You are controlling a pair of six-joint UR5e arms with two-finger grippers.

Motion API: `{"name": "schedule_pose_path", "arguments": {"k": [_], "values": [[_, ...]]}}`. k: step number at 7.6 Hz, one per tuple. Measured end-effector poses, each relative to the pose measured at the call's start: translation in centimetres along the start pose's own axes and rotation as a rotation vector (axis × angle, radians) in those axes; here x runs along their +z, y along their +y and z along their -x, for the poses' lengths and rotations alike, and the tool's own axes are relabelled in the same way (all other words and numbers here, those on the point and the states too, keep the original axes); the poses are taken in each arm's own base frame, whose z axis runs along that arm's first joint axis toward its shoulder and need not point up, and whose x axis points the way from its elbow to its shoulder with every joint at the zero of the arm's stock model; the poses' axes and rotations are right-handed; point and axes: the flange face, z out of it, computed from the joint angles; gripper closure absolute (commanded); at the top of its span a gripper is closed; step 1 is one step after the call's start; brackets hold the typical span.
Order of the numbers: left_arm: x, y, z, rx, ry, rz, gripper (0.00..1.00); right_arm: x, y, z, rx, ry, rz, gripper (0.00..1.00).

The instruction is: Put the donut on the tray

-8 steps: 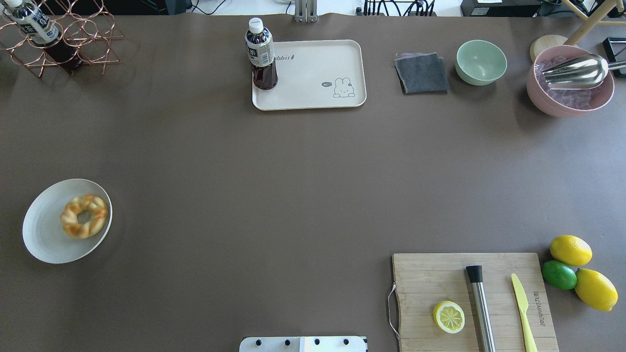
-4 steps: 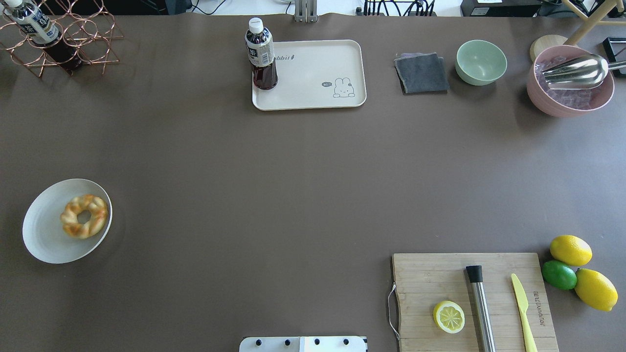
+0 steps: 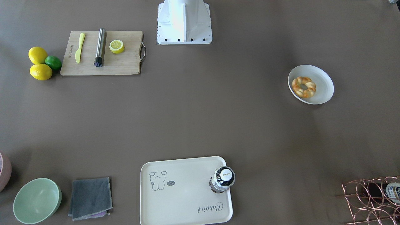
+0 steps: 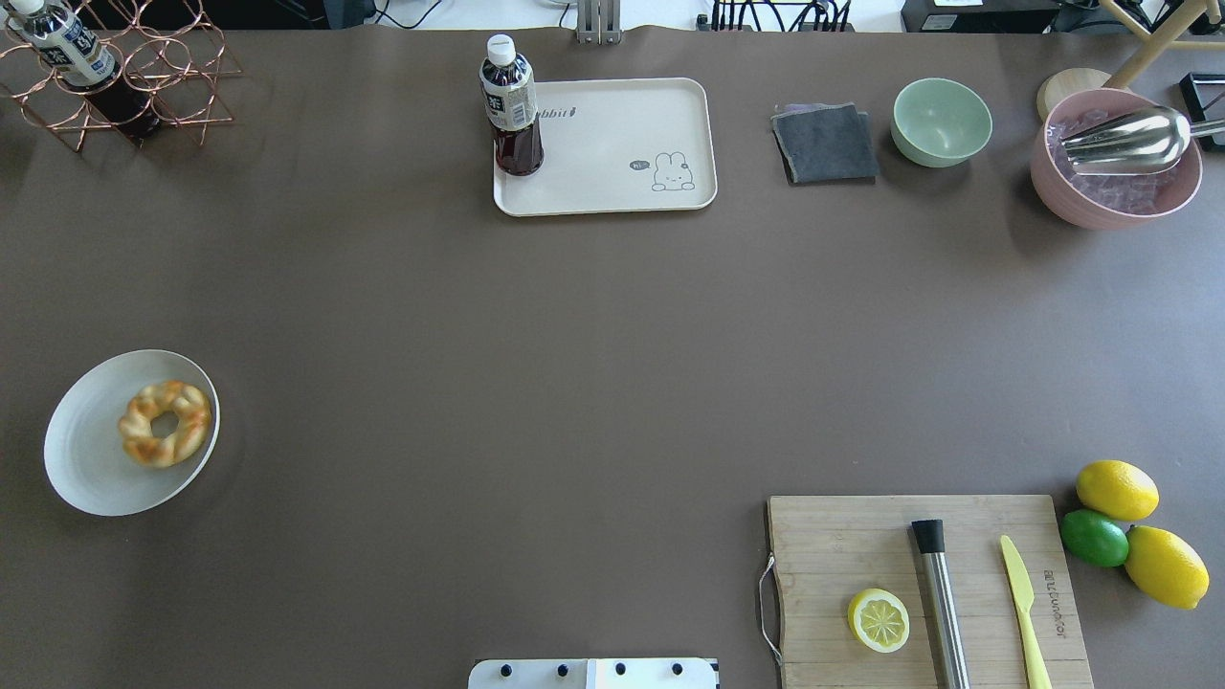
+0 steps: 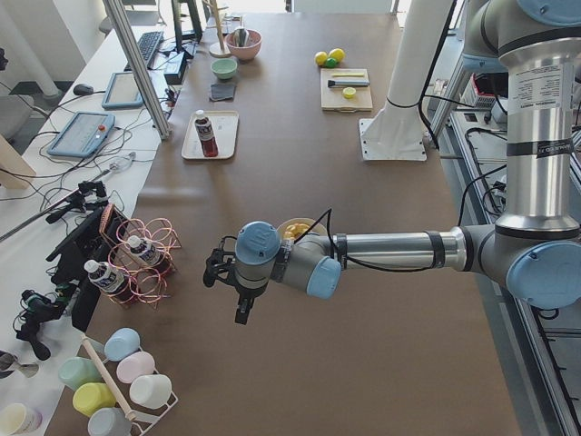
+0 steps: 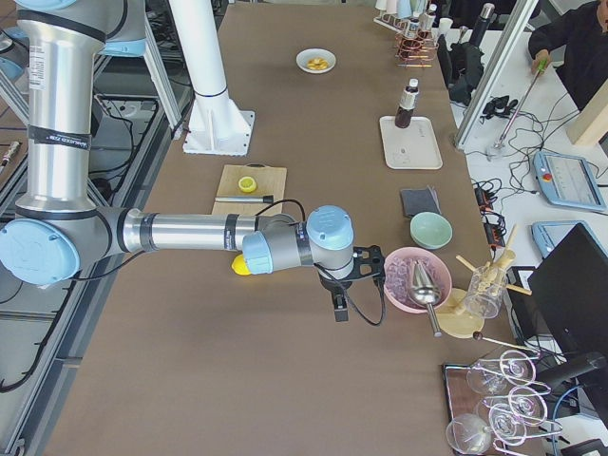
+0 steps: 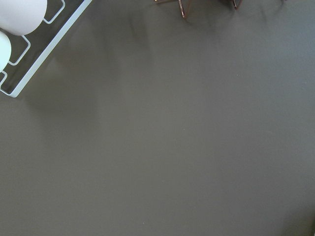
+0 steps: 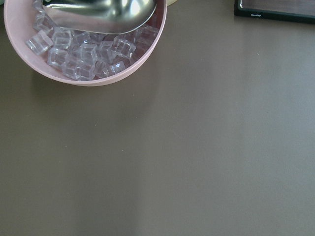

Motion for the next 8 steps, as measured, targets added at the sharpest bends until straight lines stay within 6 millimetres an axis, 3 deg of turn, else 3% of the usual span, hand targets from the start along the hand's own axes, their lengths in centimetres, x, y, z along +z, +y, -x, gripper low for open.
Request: {"name": "schedule_pose_path", "arguments": {"k": [3, 6, 8], "values": [[0.1, -0.4, -0.9, -0.032, 0.003, -0.004, 0.02, 0.2, 0.4, -0.1, 0.008, -0.002, 0.006, 0.0], [3.6, -1.0, -7.6, -0.11, 0.066, -0.006, 0.02, 0.4, 0.5, 0.0, 0.011, -0.011, 0.012, 0.0], [6.6, -0.1, -12.7, -0.155, 0.136, 0.003, 0.02, 0.6, 0.5, 0.2, 0.011, -0.017, 0.015, 0.0]]}}
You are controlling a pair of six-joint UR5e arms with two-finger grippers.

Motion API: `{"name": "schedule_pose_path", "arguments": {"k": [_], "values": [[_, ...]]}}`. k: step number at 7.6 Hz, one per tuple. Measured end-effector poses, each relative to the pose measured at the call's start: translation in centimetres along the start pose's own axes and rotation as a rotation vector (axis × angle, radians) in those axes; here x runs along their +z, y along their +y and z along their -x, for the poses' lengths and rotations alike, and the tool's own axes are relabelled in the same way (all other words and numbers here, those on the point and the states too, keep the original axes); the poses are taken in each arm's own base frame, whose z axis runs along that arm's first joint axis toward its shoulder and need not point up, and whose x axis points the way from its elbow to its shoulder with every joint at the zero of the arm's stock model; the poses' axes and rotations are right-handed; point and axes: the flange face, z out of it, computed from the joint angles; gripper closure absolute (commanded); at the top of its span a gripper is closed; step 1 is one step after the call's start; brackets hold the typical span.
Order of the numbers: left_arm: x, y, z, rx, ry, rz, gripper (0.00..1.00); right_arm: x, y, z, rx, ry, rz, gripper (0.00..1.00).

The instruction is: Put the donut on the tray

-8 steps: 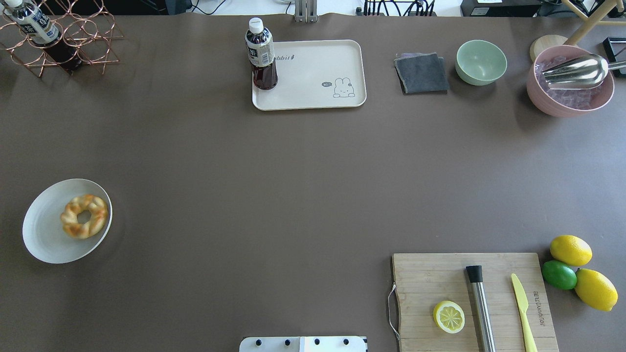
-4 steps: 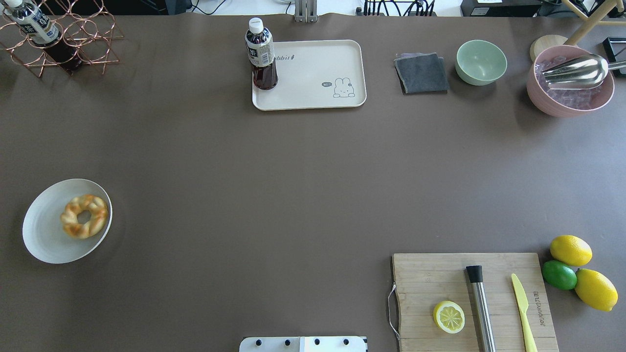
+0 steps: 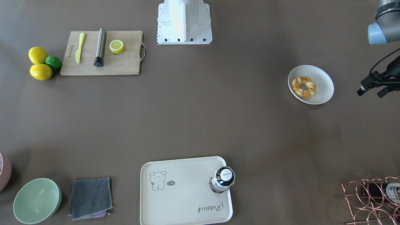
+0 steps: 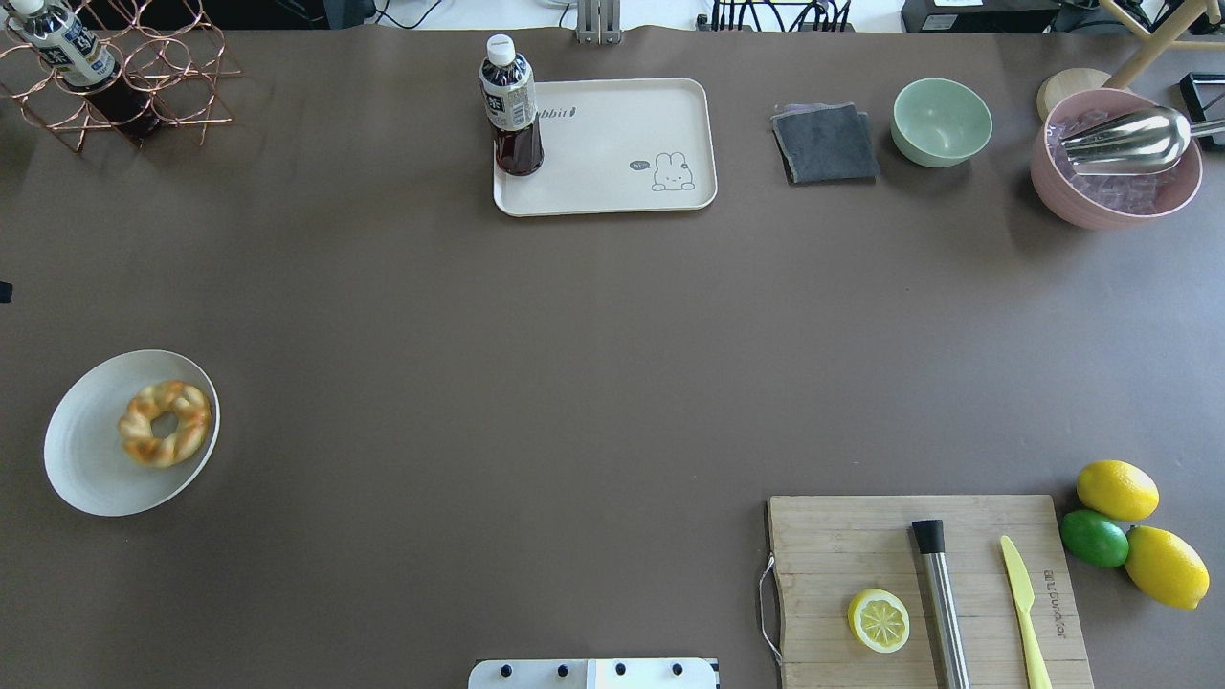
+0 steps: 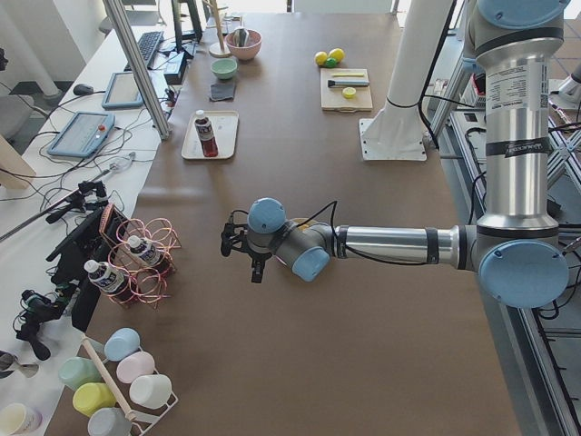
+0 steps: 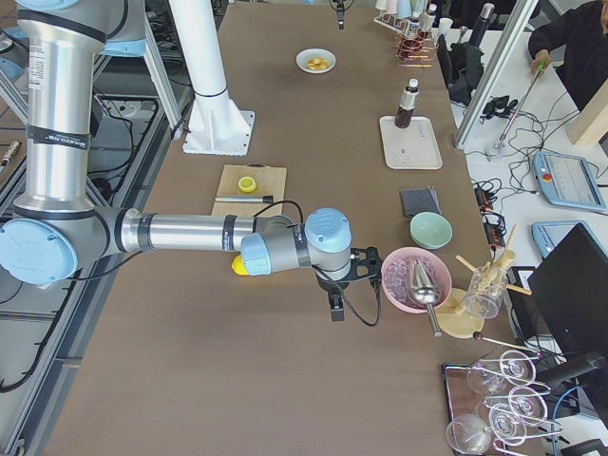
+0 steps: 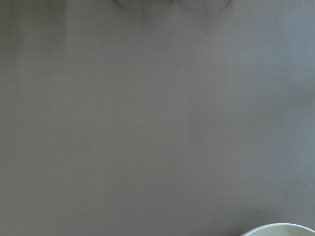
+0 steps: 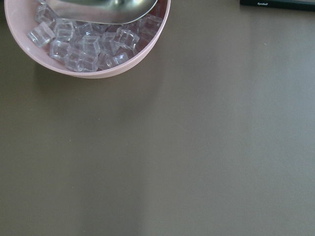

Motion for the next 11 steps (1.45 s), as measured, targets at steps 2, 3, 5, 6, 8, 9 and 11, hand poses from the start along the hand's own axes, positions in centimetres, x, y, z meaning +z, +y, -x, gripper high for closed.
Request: {"name": "schedule_pose_path", "arguments": {"k": [2, 3, 5, 6, 8, 9, 11], "values": [[3.5, 2.9, -2.5, 0.006, 0.043, 0.03, 0.02, 0.0, 0.0, 0.0, 0.005, 0.0, 0.0, 0.0], [5.1, 4.4, -2.7, 0.023, 0.046, 0.034, 0.02, 0.0, 0.0, 0.0, 0.009, 0.0, 0.0, 0.0], [7.8, 6.8, -1.8, 0.043, 0.066, 0.041, 0.19, 0.0, -0.2, 0.1, 0.011, 0.001, -0.001, 0.0], [8.6, 7.5, -1.2, 0.055, 0.08, 0.039, 0.28, 0.0, -0.3, 0.1, 0.011, 0.001, -0.002, 0.0], [9.1, 8.2, -0.9, 0.058, 0.092, 0.041, 0.4, -0.1, -0.5, 0.2, 0.01, 0.001, -0.003, 0.0], [9.2, 8.3, -1.0, 0.064, 0.096, 0.042, 0.4, 0.0, -0.5, 0.1, 0.011, 0.001, -0.003, 0.0], [9.7, 8.9, -1.2, 0.081, 0.108, 0.047, 0.56, 0.0, -0.5, 0.1, 0.012, 0.001, -0.002, 0.0]]}}
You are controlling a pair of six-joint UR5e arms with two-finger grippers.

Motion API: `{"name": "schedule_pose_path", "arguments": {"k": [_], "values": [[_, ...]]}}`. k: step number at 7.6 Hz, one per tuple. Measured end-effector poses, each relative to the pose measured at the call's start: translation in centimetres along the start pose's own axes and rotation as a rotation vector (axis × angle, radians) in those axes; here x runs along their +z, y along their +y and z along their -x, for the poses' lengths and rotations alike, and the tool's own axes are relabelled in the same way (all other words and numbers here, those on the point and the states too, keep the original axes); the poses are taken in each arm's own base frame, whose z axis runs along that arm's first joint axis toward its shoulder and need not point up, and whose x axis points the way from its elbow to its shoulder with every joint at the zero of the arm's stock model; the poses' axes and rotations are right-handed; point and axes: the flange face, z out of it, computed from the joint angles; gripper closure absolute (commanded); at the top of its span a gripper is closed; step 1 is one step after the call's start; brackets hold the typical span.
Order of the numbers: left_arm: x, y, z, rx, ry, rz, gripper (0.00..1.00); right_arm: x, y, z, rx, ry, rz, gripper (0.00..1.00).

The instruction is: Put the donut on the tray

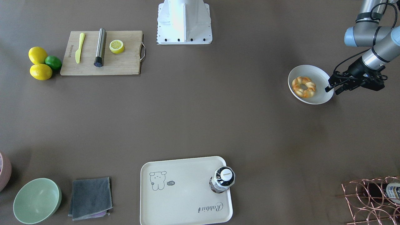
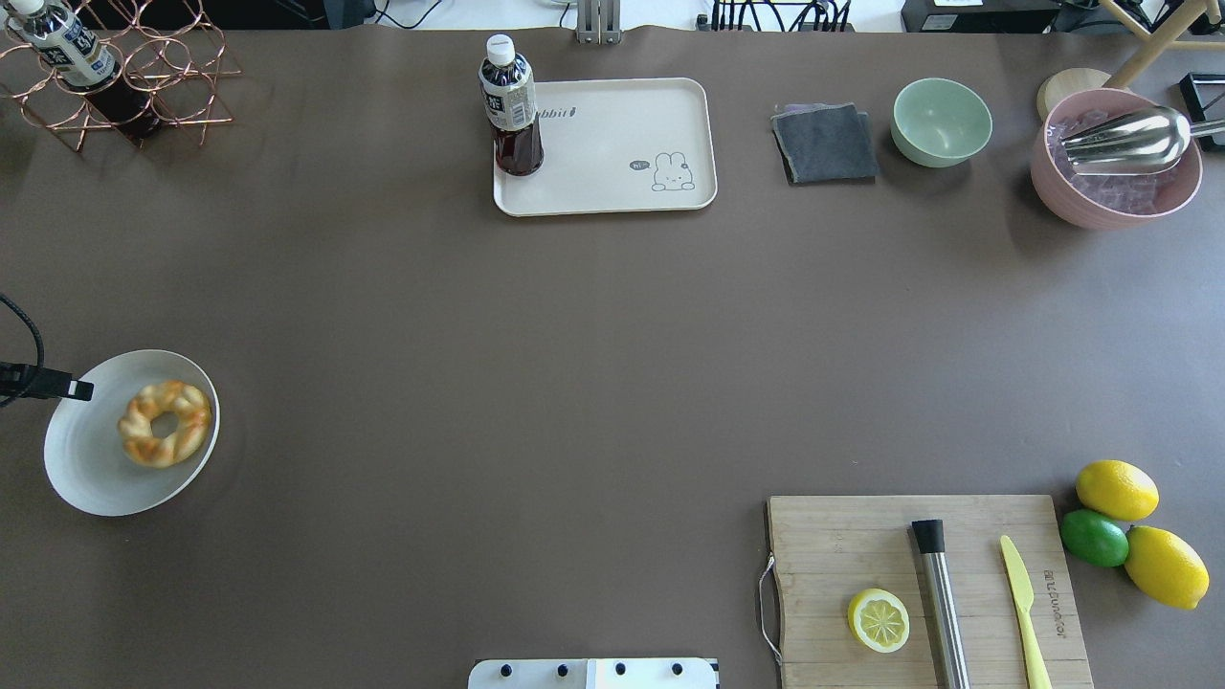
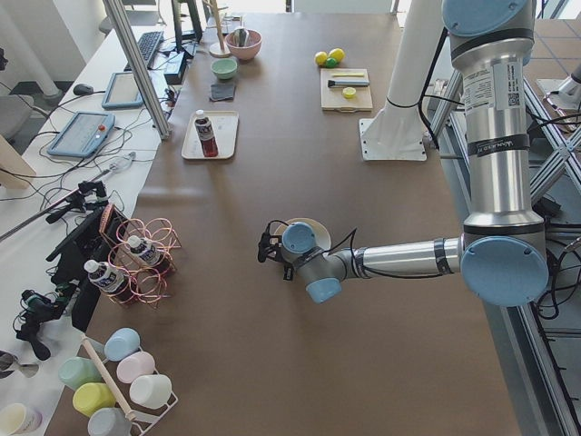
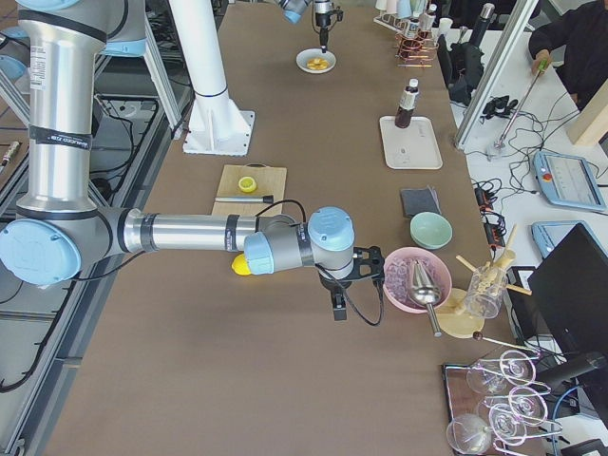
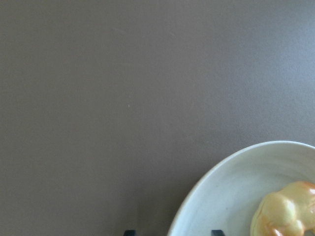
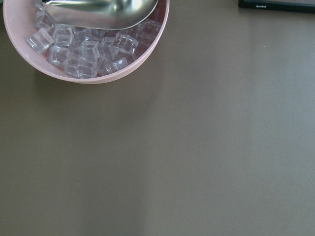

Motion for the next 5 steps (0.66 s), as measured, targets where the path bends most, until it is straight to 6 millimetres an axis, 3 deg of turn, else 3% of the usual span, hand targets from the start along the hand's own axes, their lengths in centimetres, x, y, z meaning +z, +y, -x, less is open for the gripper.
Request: {"name": "schedule_pose_path", "arguments": {"k": [1, 4, 5], "values": [[0.12, 0.12, -0.08, 0.004, 0.003, 0.002, 0.71, 0.01, 0.0, -0.01, 0.0, 0.0, 0.0, 0.0], [0.06, 0.56, 0.06, 0.012, 0.009, 0.002, 1.0, 0.01, -0.02, -0.01, 0.001, 0.0, 0.001, 0.0], [-0.01, 0.77, 0.15, 0.015, 0.011, 0.001, 1.0, 0.0, -0.02, 0.01, 0.002, -0.001, 0.001, 0.0]]}}
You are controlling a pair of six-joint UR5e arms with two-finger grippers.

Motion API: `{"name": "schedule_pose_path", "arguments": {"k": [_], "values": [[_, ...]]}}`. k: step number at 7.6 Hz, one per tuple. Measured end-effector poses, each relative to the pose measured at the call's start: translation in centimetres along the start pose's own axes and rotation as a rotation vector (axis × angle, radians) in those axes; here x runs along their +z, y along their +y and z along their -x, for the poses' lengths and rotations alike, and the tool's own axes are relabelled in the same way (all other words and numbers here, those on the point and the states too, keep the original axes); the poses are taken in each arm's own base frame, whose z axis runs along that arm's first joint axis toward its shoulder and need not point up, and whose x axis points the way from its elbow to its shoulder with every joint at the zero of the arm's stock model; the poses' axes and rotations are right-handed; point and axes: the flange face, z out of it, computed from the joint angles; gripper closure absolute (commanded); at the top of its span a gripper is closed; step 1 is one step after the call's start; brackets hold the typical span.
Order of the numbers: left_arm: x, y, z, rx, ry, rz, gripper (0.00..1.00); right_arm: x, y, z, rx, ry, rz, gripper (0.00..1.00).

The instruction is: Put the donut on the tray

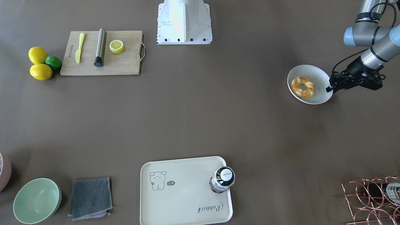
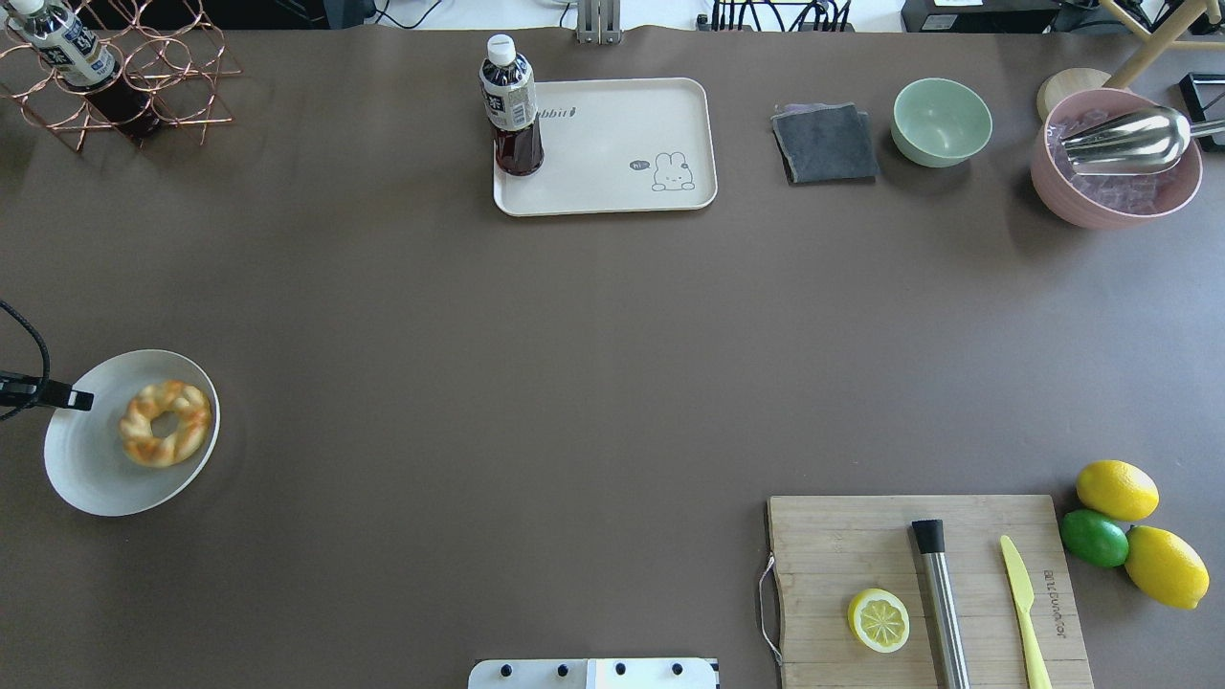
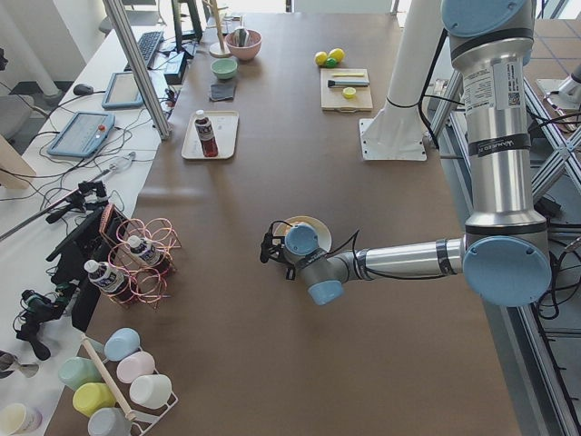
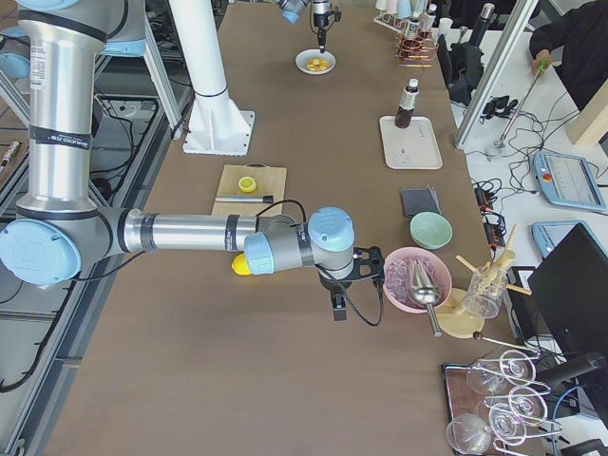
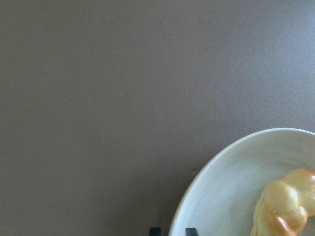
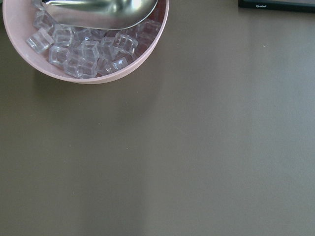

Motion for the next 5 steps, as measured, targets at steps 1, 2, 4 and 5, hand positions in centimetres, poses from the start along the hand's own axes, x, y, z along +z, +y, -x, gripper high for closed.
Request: {"name": "schedule_pose_path", "arguments": {"k": [1, 2, 4, 5], "values": [[0.1, 0.2, 0.0, 0.004, 0.003, 0.002, 1.0, 0.0, 0.0, 0.0, 0.0, 0.0, 0.0, 0.0], [0.1, 0.2, -0.1, 0.007, 0.006, 0.003, 1.0, 0.0, 0.0, 0.0, 0.001, -0.001, 0.001, 0.0], [0.1, 0.1, -0.6, -0.001, 0.017, 0.003, 1.0, 0.0, 0.0, 0.0, 0.002, -0.003, 0.002, 0.0], [0.1, -0.3, -1.3, -0.015, 0.033, 0.007, 1.0, 0.0, 0.0, 0.1, 0.002, -0.009, 0.003, 0.0]]}}
